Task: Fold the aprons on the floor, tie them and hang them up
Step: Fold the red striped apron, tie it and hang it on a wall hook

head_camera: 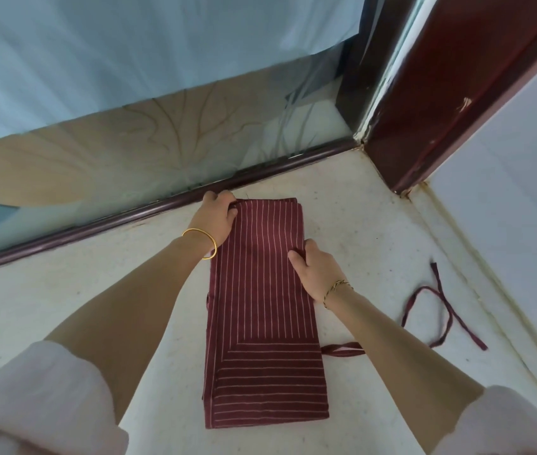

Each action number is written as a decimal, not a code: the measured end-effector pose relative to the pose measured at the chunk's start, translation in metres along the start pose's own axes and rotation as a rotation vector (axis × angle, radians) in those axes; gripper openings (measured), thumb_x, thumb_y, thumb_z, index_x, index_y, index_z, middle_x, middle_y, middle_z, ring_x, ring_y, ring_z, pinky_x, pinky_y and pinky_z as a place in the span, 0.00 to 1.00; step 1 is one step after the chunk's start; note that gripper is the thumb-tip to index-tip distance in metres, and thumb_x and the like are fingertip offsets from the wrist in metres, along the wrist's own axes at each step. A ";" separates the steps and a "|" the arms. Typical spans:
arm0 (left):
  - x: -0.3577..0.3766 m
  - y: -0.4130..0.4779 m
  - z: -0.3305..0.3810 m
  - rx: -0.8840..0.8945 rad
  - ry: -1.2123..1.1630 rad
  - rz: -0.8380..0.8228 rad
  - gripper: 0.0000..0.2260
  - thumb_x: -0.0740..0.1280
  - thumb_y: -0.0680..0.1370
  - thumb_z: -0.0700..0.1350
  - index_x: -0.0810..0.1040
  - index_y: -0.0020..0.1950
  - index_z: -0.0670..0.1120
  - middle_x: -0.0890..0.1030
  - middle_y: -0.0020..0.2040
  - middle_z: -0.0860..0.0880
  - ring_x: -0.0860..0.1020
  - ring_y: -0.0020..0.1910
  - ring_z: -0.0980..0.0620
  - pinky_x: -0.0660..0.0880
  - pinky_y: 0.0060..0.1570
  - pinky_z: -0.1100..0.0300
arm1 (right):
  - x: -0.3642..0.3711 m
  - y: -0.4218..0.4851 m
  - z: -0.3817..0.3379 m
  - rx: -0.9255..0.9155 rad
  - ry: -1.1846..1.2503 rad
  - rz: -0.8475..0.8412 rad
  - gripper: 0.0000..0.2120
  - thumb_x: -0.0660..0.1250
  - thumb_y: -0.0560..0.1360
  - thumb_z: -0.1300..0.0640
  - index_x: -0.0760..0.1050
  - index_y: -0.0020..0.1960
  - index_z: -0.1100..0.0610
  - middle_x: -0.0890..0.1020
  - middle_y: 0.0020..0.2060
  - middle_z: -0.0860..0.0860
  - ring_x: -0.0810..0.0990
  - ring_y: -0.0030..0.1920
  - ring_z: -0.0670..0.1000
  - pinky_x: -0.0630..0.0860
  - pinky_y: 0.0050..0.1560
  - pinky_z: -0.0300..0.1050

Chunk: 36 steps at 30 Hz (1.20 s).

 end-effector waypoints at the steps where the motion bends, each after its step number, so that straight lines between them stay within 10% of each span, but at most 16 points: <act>1: 0.000 0.001 0.001 0.006 0.010 0.002 0.13 0.57 0.82 0.42 0.69 0.65 0.40 0.68 0.60 0.38 0.75 0.51 0.39 0.70 0.55 0.54 | 0.000 0.001 0.001 0.021 0.002 -0.007 0.13 0.53 0.81 0.47 0.65 0.50 0.57 0.73 0.31 0.50 0.71 0.28 0.48 0.71 0.30 0.44; 13: -0.016 0.001 0.006 -0.006 0.212 0.167 0.13 0.62 0.79 0.45 0.70 0.61 0.40 0.73 0.58 0.40 0.74 0.55 0.40 0.73 0.54 0.47 | 0.000 0.013 0.012 0.192 -0.077 0.002 0.16 0.51 0.82 0.47 0.67 0.55 0.59 0.73 0.35 0.49 0.74 0.34 0.50 0.72 0.36 0.46; 19: 0.027 -0.037 0.075 0.682 0.447 0.241 0.14 0.67 0.73 0.43 0.78 0.57 0.44 0.76 0.61 0.42 0.75 0.59 0.41 0.73 0.56 0.45 | 0.001 0.007 0.009 0.197 -0.177 0.020 0.16 0.52 0.81 0.47 0.67 0.57 0.60 0.75 0.41 0.51 0.75 0.39 0.51 0.72 0.38 0.46; 23: 0.068 -0.036 0.061 0.582 0.570 -0.049 0.25 0.48 0.79 0.55 0.58 0.76 0.52 0.56 0.77 0.45 0.55 0.75 0.45 0.56 0.71 0.46 | 0.003 -0.001 0.011 0.182 -0.207 0.026 0.16 0.53 0.81 0.45 0.67 0.53 0.59 0.73 0.39 0.50 0.74 0.39 0.50 0.70 0.38 0.44; 29: 0.071 -0.028 0.047 0.437 0.639 -0.063 0.27 0.40 0.78 0.61 0.42 0.76 0.57 0.42 0.78 0.48 0.42 0.76 0.46 0.40 0.73 0.41 | 0.002 -0.005 0.011 0.135 -0.157 0.060 0.17 0.58 0.78 0.42 0.64 0.50 0.56 0.74 0.38 0.50 0.75 0.38 0.51 0.71 0.35 0.44; 33: 0.055 -0.026 0.050 0.460 0.467 -0.042 0.26 0.49 0.80 0.57 0.56 0.76 0.50 0.51 0.77 0.44 0.48 0.76 0.45 0.43 0.74 0.45 | 0.001 -0.008 0.012 0.133 -0.228 0.095 0.15 0.57 0.79 0.43 0.62 0.47 0.56 0.70 0.33 0.47 0.73 0.35 0.49 0.68 0.33 0.42; 36: 0.023 -0.039 0.050 0.492 0.425 0.282 0.17 0.58 0.78 0.48 0.74 0.64 0.41 0.71 0.67 0.40 0.66 0.68 0.42 0.60 0.71 0.44 | 0.001 -0.008 0.012 0.135 -0.247 0.124 0.16 0.56 0.79 0.43 0.63 0.46 0.56 0.69 0.31 0.47 0.70 0.30 0.47 0.66 0.28 0.40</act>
Point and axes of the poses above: each hand's wrist, its own y-axis towards the middle knuckle, its own x-axis out of the palm, z = x × y, the point moved 9 cm from there along y, towards the middle knuckle
